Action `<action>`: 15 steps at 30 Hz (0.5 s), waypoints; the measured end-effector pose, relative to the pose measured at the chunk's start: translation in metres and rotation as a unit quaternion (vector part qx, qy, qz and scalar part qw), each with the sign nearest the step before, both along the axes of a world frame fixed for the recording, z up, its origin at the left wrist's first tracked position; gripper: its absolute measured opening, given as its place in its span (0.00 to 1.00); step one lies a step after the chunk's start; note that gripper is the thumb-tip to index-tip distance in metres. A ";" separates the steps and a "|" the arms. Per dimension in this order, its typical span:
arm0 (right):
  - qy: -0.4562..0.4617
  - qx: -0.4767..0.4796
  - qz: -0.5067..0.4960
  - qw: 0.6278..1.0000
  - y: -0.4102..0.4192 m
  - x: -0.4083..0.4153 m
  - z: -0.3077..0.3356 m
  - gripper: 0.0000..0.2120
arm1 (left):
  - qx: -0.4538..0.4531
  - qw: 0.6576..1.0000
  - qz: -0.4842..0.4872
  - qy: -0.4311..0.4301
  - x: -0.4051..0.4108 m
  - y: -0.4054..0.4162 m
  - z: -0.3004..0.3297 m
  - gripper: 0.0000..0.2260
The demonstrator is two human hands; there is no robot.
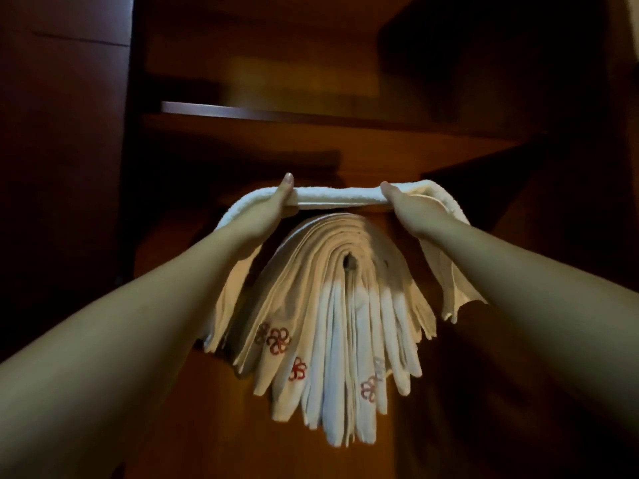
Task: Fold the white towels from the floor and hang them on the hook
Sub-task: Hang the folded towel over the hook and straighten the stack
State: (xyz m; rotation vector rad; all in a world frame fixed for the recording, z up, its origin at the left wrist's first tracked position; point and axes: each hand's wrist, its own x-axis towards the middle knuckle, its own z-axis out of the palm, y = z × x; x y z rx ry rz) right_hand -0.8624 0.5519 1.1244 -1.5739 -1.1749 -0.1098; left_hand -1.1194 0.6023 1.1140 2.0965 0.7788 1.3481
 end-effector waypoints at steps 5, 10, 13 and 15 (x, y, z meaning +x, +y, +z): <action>0.024 -0.027 0.070 0.997 0.053 0.031 0.013 0.41 | 0.008 1.000 0.005 -0.014 0.025 0.036 0.014 0.34; 0.040 -0.018 0.121 0.992 0.099 0.053 0.007 0.39 | -0.048 0.999 0.009 -0.018 0.047 0.069 0.010 0.35; 0.051 -0.048 0.172 0.983 0.113 0.054 0.006 0.36 | -0.054 0.997 0.022 -0.047 0.047 0.085 0.007 0.36; 0.053 -0.043 0.186 0.980 0.119 0.053 0.006 0.33 | -0.056 0.996 0.047 -0.060 0.043 0.099 0.007 0.36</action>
